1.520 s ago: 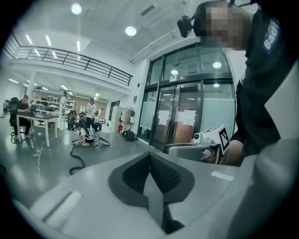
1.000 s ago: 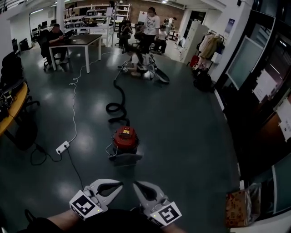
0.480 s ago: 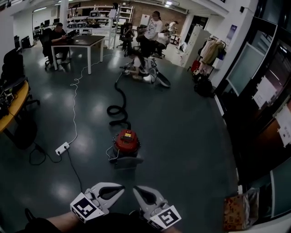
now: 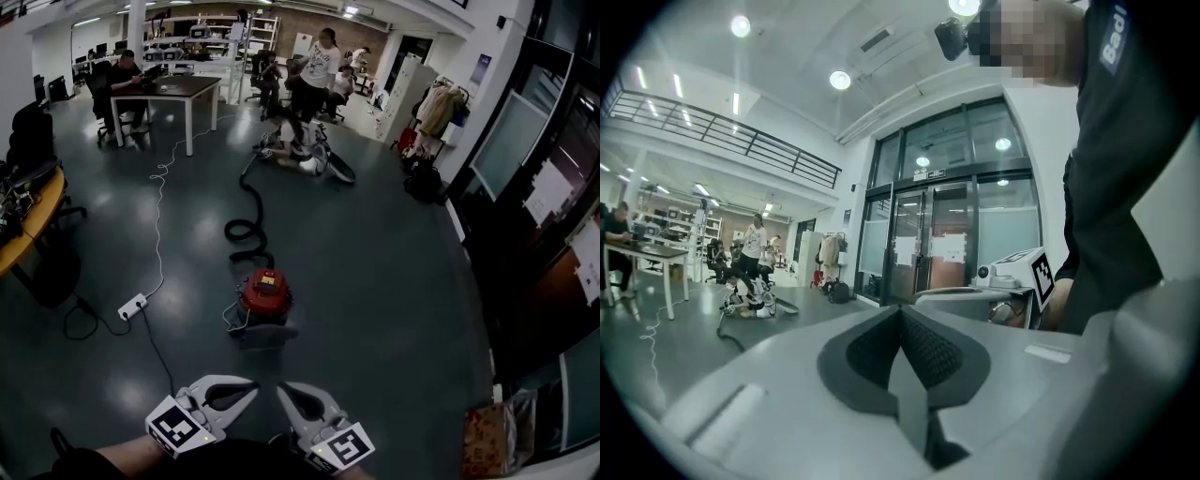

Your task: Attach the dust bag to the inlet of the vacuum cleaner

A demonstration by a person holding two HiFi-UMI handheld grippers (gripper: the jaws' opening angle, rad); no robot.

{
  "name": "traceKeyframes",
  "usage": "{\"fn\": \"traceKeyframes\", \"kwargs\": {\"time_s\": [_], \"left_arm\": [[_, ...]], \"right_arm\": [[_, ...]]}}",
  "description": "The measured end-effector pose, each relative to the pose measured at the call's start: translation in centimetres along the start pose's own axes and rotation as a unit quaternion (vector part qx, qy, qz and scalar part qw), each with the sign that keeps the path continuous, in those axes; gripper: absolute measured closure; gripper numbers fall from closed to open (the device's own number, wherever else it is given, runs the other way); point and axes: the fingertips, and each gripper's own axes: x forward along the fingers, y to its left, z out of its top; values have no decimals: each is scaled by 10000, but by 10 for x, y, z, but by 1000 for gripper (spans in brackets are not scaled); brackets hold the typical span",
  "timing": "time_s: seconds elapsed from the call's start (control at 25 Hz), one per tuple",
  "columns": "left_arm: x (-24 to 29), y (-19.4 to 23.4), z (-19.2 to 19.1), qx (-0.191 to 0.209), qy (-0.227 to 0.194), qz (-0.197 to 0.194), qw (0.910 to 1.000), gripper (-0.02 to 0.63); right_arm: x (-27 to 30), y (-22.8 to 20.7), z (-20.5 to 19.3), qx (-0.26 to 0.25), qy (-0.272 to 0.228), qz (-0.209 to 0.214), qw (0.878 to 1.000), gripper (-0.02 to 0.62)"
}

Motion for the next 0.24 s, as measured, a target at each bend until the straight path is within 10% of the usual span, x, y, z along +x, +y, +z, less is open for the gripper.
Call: {"fn": "traceKeyframes", "kwargs": {"time_s": [0.24], "left_arm": [[4,-7,5,-13,46,-39,10000,604]], "right_arm": [[-8,-3,3,84,21,-80,9999,594]]}}
